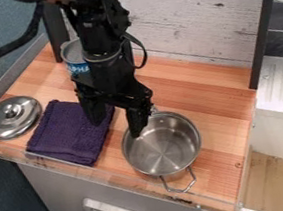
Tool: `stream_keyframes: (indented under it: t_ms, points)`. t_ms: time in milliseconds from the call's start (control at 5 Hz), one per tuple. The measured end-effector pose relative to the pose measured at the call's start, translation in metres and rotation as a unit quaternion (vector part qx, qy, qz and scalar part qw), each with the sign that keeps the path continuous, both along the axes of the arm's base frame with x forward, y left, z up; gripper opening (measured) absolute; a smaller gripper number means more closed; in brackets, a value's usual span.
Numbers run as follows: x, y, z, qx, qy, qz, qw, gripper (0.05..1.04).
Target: Move the blue can to the top right of the table
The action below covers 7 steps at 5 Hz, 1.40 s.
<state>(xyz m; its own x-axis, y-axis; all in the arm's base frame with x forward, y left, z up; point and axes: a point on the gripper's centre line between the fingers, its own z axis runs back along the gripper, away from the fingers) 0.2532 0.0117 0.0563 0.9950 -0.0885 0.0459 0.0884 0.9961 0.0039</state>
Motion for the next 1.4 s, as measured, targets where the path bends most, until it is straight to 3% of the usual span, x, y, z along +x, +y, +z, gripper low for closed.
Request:
stream_keyframes:
  t_ms: [200, 400, 800, 1200, 1400]
  points:
    - [-0.002, 0.001, -0.006, -0.001, 0.012, -0.001, 0.9999, 1.001]
    - [-0.012, 0.039, -0.005, 0.007, 0.03, 0.051, 0.9982, 1.001]
    - [-0.011, 0.127, 0.03, 0.058, 0.015, 0.119, 0.9911, 1.001]
    - [0.004, 0.21, 0.04, 0.059, -0.004, 0.174, 0.9831, 1.001]
    - [0.022, 0.228, 0.03, 0.052, -0.016, 0.188, 0.9807, 1.001]
